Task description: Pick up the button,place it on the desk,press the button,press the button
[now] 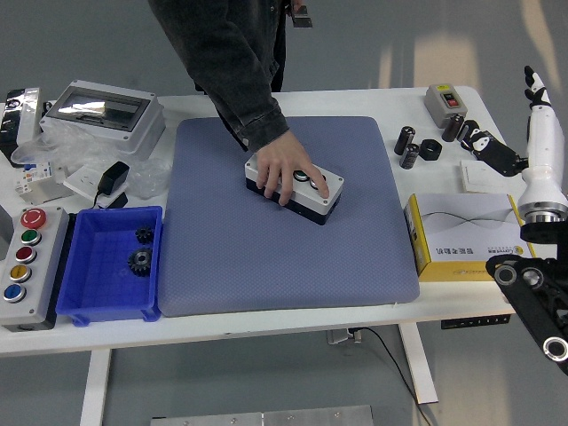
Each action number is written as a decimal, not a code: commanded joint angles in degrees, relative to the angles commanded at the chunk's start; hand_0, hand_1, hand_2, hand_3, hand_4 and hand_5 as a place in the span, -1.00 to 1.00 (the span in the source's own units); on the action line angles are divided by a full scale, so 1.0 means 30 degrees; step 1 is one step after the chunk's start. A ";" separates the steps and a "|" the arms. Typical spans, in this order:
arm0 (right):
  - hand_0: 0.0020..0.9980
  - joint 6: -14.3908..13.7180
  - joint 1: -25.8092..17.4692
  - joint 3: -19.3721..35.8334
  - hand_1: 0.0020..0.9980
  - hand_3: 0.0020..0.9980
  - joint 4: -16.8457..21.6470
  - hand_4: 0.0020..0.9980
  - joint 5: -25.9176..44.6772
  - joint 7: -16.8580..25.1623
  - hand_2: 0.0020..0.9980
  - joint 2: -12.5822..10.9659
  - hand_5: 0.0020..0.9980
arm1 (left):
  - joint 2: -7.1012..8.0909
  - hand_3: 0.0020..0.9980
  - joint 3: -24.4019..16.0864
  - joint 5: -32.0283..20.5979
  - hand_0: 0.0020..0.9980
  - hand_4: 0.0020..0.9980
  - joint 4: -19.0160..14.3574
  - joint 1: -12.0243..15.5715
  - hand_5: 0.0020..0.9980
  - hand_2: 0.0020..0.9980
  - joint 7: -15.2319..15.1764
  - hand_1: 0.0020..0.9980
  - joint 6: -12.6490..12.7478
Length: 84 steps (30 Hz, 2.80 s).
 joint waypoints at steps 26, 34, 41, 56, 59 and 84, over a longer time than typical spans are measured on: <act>1.00 0.3077 0.6005 -0.9908 1.00 1.00 -0.1214 0.70 -0.1496 -0.5760 1.00 0.1229 -0.59 | -0.0036 0.20 0.0017 -0.0374 0.27 0.28 0.0000 -0.0011 -0.67 0.12 0.0243 0.22 0.0109; 1.00 0.2827 0.7271 -1.1879 1.00 1.00 -0.2553 0.67 0.0938 -0.5495 1.00 0.1702 -0.59 | -0.0012 0.20 -0.0057 -0.0285 0.27 0.28 0.0000 -0.0105 -0.67 0.12 0.0284 0.22 0.0074; 1.00 0.2847 0.7582 -1.1602 1.00 1.00 -0.2825 0.65 0.1000 -0.5297 1.00 0.1654 -0.60 | -0.0017 0.20 0.0015 -0.0376 0.27 0.28 0.0000 -0.0109 -0.67 0.12 0.0279 0.22 0.0057; 1.00 0.2105 0.6533 -1.0195 1.00 1.00 -0.2374 0.73 0.1915 -0.3983 1.00 0.1465 -0.50 | 0.0225 0.20 -0.0022 -0.0334 0.28 0.28 0.0000 -0.0377 -0.67 0.12 0.0148 0.22 0.0019; 1.00 0.1819 0.6134 -0.9634 1.00 1.00 -0.2258 0.73 0.2190 -0.3542 1.00 0.1526 -0.50 | 0.0177 0.20 0.0038 -0.0428 0.28 0.28 0.0000 -0.0375 -0.67 0.12 0.0164 0.22 0.0014; 1.00 0.2766 0.8308 -1.2507 1.00 1.00 -0.5287 0.74 0.3524 -0.4525 1.00 0.2357 -0.50 | 0.0401 0.20 -0.0008 -0.0377 0.28 0.29 0.0000 -0.0512 -0.68 0.12 0.0298 0.22 -0.0015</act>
